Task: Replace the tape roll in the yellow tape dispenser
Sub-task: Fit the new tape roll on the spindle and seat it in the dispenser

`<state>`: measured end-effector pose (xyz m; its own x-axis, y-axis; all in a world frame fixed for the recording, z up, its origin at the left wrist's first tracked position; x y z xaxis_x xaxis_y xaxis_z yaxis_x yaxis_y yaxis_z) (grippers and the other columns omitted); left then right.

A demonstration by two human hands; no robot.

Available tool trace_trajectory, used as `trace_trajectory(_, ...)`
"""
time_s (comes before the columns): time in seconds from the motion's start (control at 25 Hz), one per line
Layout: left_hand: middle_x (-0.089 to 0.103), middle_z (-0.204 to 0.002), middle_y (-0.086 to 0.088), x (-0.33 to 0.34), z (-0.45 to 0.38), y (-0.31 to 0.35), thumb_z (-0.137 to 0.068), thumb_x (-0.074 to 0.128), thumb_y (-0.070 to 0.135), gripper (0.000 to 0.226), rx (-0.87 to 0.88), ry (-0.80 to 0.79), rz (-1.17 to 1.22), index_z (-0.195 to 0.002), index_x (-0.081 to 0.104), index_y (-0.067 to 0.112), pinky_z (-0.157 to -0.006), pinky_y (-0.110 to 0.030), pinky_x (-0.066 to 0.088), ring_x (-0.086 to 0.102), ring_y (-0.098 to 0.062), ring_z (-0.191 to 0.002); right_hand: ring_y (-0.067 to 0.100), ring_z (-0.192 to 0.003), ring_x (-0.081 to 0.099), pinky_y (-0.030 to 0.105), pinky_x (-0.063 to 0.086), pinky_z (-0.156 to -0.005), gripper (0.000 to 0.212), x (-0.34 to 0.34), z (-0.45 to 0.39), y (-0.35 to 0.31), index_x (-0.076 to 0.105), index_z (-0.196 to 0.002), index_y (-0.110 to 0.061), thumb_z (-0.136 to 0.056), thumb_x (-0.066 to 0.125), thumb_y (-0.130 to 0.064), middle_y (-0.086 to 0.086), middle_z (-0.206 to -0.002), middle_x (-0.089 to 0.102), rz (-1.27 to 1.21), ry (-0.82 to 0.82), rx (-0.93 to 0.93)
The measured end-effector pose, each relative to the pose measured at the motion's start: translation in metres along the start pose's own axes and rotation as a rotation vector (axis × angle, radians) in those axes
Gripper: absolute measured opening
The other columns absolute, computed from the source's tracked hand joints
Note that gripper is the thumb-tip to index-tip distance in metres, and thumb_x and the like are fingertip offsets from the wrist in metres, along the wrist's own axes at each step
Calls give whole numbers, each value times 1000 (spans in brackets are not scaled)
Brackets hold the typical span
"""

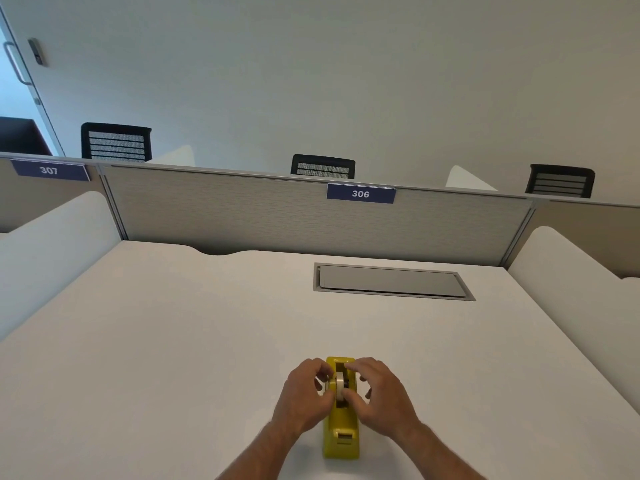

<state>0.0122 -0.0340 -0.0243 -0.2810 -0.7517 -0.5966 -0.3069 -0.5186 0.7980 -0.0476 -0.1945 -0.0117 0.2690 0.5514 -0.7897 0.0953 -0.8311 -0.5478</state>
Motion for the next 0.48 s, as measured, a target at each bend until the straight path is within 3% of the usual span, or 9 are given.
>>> trace_trajectory(0.16, 60, -102, 16, -2, 1, -1, -75, 67, 39, 38, -14, -47, 33, -112, 60, 36, -75, -18, 54, 61, -9, -87, 2, -109, 49, 21, 48, -89, 45, 2, -5, -5, 55, -126, -37, -83, 60, -50, -22, -123, 58, 59, -87, -61)
trace_trajectory(0.48, 46, -112, 19, 1, 2, 2, -70, 72, 40, 50, -23, -110, 30, -118, 60, 39, -76, -14, 51, 55, -8, -95, 6, -99, 52, 25, 52, -80, 40, -1, -7, -5, 64, -116, -35, -79, 60, -47, -21, -113, 66, 129, -89, -109)
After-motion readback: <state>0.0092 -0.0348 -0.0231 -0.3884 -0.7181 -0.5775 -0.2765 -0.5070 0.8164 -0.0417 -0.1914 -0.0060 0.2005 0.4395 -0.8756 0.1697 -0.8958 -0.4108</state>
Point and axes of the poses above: each hand's wrist, its own z-axis away from the middle knuckle, its own x-axis out of the palm, y = z × x, the point moved 3 cm from there along -z, towards the middle knuckle
